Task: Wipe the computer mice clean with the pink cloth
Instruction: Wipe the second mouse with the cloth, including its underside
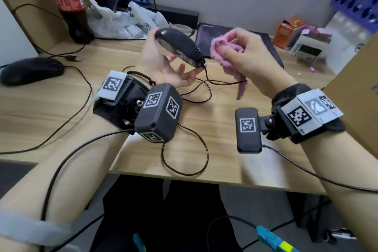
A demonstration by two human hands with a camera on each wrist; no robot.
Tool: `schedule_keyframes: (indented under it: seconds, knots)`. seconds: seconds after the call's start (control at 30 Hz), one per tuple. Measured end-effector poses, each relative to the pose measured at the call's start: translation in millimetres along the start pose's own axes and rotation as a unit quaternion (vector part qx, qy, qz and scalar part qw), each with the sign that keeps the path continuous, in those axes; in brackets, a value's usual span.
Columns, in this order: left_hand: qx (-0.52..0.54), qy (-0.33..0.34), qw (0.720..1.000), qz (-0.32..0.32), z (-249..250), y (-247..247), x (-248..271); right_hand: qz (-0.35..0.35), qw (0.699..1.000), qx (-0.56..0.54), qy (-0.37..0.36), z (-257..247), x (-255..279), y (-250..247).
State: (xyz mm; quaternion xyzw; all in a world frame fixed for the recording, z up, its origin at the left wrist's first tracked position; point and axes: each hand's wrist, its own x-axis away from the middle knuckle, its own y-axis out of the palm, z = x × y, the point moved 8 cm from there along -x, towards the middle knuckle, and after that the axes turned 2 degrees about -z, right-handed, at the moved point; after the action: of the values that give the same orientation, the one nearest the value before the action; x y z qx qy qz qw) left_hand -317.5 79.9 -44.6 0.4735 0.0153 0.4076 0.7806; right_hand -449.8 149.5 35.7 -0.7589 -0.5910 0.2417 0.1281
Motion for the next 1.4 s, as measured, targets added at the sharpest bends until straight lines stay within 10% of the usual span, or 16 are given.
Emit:
schedule_keyframes:
  seconds: [0.3,0.9,1.4]
  knots:
    - [-0.097,0.006,0.961,-0.257,-3.7,38.6,9.3,0.014,0.998,-0.010,-0.062,-44.9,-16.3,14.8]
    - [-0.088,0.090,0.989,-0.082,-0.9,26.8,-4.6,0.009,1.000,0.004,-0.007,2.3,9.3,6.2]
    - [-0.140,-0.030,0.980,-0.137,-28.1,35.1,2.8,0.034,0.994,-0.054,0.086,49.7,-7.3,7.3]
